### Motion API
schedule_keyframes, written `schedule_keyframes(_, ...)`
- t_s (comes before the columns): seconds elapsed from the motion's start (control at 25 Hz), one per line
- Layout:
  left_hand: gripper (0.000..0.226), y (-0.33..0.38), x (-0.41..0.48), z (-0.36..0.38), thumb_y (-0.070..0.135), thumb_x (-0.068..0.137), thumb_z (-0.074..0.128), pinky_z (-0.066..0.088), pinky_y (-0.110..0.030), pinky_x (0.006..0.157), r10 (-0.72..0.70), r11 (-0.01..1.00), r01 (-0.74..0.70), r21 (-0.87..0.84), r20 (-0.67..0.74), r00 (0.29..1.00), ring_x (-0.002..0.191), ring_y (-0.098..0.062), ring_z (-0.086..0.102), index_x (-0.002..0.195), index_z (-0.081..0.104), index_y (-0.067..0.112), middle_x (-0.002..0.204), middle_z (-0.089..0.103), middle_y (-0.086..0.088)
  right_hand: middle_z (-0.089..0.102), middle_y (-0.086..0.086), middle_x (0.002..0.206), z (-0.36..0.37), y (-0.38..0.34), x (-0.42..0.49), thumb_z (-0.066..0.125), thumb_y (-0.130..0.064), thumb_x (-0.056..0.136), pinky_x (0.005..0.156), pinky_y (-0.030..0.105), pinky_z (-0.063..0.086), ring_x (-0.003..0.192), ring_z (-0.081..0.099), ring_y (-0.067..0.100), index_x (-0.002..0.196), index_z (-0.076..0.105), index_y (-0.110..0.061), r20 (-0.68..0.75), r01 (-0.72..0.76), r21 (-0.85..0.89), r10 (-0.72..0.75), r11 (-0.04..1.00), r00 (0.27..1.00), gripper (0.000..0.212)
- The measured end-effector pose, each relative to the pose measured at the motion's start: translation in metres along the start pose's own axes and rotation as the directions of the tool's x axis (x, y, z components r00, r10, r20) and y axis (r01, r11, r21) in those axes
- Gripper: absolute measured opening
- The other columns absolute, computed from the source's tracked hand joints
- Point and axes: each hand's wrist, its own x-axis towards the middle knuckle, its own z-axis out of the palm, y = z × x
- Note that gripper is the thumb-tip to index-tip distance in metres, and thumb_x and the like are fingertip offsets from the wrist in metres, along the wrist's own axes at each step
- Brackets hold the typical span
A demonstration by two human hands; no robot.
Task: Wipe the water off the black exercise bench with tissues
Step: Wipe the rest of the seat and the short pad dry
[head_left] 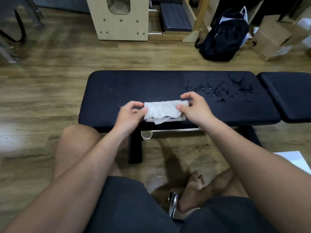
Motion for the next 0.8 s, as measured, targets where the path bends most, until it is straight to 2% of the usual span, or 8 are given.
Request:
schedule_keyframes(0.08,0.027,-0.013,0.009,-0.016,0.028,0.090,0.069,0.049,-0.028,0.083,0.054,0.934,-0.023,0.355,-0.077,0.996,0.090,-0.015,0.064,0.114,0.065,0.017,0.091,0.069,0.004,0.056,0.004,0.126,0.010,0.002,0.012,0.063,-0.029,0.086,0.098,0.037,0.044,0.115,0.052,0.026,0.122,0.055,-0.025,-0.048,-0.006,-0.328,-0.010,0.945,0.999,0.037)
schedule_keyframes(0.16,0.035,-0.026,0.005,-0.025,0.031,0.091,0.065,0.043,-0.038,0.101,0.117,0.733,-0.069,0.677,-0.025,0.993,0.116,-0.025,0.053,0.124,0.061,0.018,0.121,0.061,-0.003,0.046,0.008,0.140,0.028,0.013,0.000,0.051,-0.033,0.093,0.104,0.042,0.039,0.127,0.042,0.031,0.131,0.051,-0.022,0.007,0.104,-0.578,-0.122,0.809,0.992,0.040)
schedule_keyframes(0.24,0.042,-0.033,-0.003,-0.034,0.034,0.094,0.060,0.035,-0.042,0.107,0.112,0.596,-0.068,0.800,0.000,0.994,0.131,-0.027,0.039,0.134,0.054,0.020,0.139,0.048,-0.002,0.040,0.012,0.149,0.055,0.028,-0.024,0.036,-0.040,0.097,0.111,0.046,0.033,0.136,0.033,0.037,0.137,0.049,-0.021,0.124,0.245,-0.681,-0.222,0.689,0.967,0.046)
schedule_keyframes(0.32,0.048,-0.040,-0.008,-0.046,0.037,0.096,0.056,0.026,-0.045,0.113,0.082,0.537,-0.019,0.843,-0.030,0.996,0.142,-0.028,0.025,0.141,0.048,0.023,0.154,0.035,-0.001,0.036,0.016,0.152,0.074,0.036,-0.036,0.017,-0.049,0.094,0.115,0.048,0.025,0.141,0.025,0.042,0.143,0.042,-0.024,0.149,0.254,-0.756,-0.219,0.604,0.964,0.061)
schedule_keyframes(0.44,0.055,-0.048,-0.012,-0.060,0.047,0.099,0.047,0.010,-0.052,0.121,0.049,0.549,0.047,0.835,-0.088,0.995,0.152,-0.031,0.003,0.148,0.039,0.025,0.165,0.016,-0.003,0.022,0.010,0.159,0.093,0.023,-0.033,0.008,-0.053,0.092,0.119,0.047,0.016,0.145,0.013,0.040,0.149,0.029,-0.031,0.205,0.239,-0.783,-0.123,0.574,0.971,0.064)
schedule_keyframes(0.52,0.057,-0.052,-0.014,-0.062,0.050,0.101,0.041,0.005,-0.054,0.122,0.092,0.620,0.036,0.783,-0.118,0.989,0.154,-0.030,-0.004,0.151,0.036,0.023,0.167,0.011,-0.002,0.017,0.010,0.160,0.108,0.002,-0.031,0.013,-0.052,0.094,0.119,0.047,0.011,0.147,0.005,0.039,0.150,0.025,-0.032,0.283,0.332,-0.772,-0.174,0.543,0.943,0.060)
schedule_keyframes(0.72,0.060,-0.059,-0.016,-0.075,0.042,0.103,0.039,0.009,-0.054,0.123,0.038,0.689,0.044,0.724,-0.097,0.995,0.155,-0.027,0.002,0.156,0.025,0.019,0.168,0.008,-0.004,0.008,0.012,0.161,0.186,-0.054,-0.011,0.017,-0.047,0.094,0.118,0.051,0.005,0.145,-0.004,0.042,0.149,0.023,-0.031,0.571,0.606,-0.680,-0.221,0.413,0.791,0.057)
schedule_keyframes(0.8,0.064,-0.057,-0.014,-0.079,0.034,0.101,0.044,0.012,-0.053,0.123,0.010,0.726,0.083,0.682,-0.131,0.991,0.155,-0.027,0.004,0.157,0.020,0.015,0.168,0.007,-0.008,0.004,0.009,0.161,0.198,-0.071,-0.007,0.032,-0.040,0.096,0.118,0.048,0.010,0.146,-0.005,0.039,0.148,0.025,-0.033,0.629,0.664,-0.629,-0.237,0.406,0.740,0.053)
